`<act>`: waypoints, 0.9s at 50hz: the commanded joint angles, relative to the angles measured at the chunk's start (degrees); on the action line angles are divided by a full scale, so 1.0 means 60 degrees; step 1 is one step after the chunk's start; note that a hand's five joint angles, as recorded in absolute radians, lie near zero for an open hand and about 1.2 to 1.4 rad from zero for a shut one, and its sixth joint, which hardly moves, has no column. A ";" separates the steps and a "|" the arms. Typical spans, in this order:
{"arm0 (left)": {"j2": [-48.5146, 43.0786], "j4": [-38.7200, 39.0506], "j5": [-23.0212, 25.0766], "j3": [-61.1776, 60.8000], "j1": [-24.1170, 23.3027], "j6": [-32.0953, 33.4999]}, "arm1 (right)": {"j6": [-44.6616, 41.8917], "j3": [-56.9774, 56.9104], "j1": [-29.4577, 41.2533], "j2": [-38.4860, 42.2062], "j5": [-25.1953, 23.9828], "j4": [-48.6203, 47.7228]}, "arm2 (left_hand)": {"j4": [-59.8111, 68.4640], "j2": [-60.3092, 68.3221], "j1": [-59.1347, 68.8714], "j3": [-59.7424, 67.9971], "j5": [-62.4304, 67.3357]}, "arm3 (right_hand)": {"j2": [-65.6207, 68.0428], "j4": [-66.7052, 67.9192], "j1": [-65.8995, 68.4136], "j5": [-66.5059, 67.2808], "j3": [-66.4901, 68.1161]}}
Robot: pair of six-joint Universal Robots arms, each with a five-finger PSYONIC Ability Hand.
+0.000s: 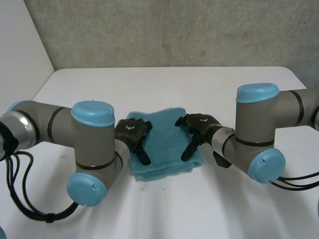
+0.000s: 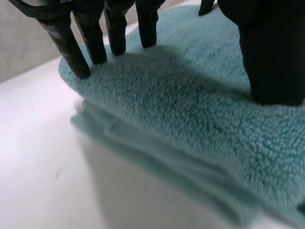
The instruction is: Fold the laundry
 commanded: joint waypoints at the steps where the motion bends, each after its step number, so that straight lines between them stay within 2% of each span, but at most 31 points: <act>1: 0.0994 -0.0435 -0.0271 -0.0191 0.0027 0.0073 | 0.0013 -0.0607 -0.0043 -0.0360 -0.0008 0.0859 | 0.0296 0.0304 0.0309 0.0295 0.0341 | -0.0474 -0.0625 -0.0348 -0.0623 -0.0400; 4: 0.1609 -0.0420 -0.0241 -0.0089 0.0012 0.0044 | 0.0115 -0.0637 -0.0072 -0.1571 0.0065 0.0815 | 0.0268 0.0276 0.0281 0.0267 0.0313 | -0.0474 -0.0625 -0.0348 -0.0623 -0.0400; 5: 0.2278 -0.0420 -0.0212 0.0114 -0.0002 0.0044 | 0.0144 -0.0622 -0.0073 -0.1868 0.0153 0.0801 | 0.0267 0.0276 0.0280 0.0267 0.0313 | -0.0474 -0.0625 -0.0348 -0.0623 -0.0400; 8: 0.2971 -0.0449 -0.0227 0.0423 0.0041 0.0044 | 0.0291 -0.0534 -0.0189 -0.2688 0.0548 0.0698 | 0.0212 0.0220 0.0225 0.0211 0.0257 | -0.0474 -0.0625 -0.0348 -0.0623 -0.0400; 12: 0.3995 -0.0799 -0.0226 0.0833 0.0289 0.0044 | 0.0292 -0.0417 -0.0642 -0.3990 0.1980 0.0420 | 0.0267 0.0275 0.0280 0.0266 0.0313 | -0.0474 -0.0625 -0.0348 -0.0623 -0.0400; 13: 0.4333 -0.1120 -0.0227 0.0936 0.0668 0.0029 | 0.0262 -0.0402 -0.0716 -0.4198 0.2188 0.0405 | 0.0323 0.0331 0.0336 0.0322 0.0368 | -0.0474 -0.0625 -0.0348 -0.0623 -0.0400; 16: 0.4569 -0.1473 -0.0227 0.1024 0.1065 0.0029 | 0.0204 -0.0314 -0.1141 -0.4814 0.2687 0.0463 | 0.0407 0.0416 0.0420 0.0406 0.0453 | -0.0474 -0.0625 -0.0348 -0.0623 -0.0400; 17: 0.4889 -0.1968 -0.0198 0.1097 0.1604 0.0014 | 0.0160 -0.0300 -0.1243 -0.4917 0.2717 0.0492 | 0.0380 0.0388 0.0393 0.0379 0.0425 | -0.0474 -0.0625 -0.0348 -0.0623 -0.0400; 22: 0.5317 -0.2441 0.0051 0.1010 0.2092 -0.0029 | -0.0192 -0.0300 -0.1640 -0.5123 0.2659 0.0566 | 0.0351 0.0360 0.0364 0.0351 0.0397 | -0.0474 -0.0625 -0.0348 -0.0623 -0.0400; 31: 0.5435 -0.2471 0.0227 0.0835 0.2078 -0.0556 | -0.0265 -0.0051 -0.1538 -0.5123 0.2571 0.0654 | 0.0100 0.0108 0.0113 0.0099 0.0145 | -0.0474 -0.0625 -0.0348 -0.0623 -0.0400; 45: 0.5581 -0.2354 0.0520 0.0307 0.2019 -0.0557 | -0.1100 0.0315 -0.1508 -0.5371 0.2600 0.0551 | -0.0321 -0.0313 -0.0308 -0.0322 -0.0276 | -0.0474 -0.0625 -0.0348 -0.0623 -0.0400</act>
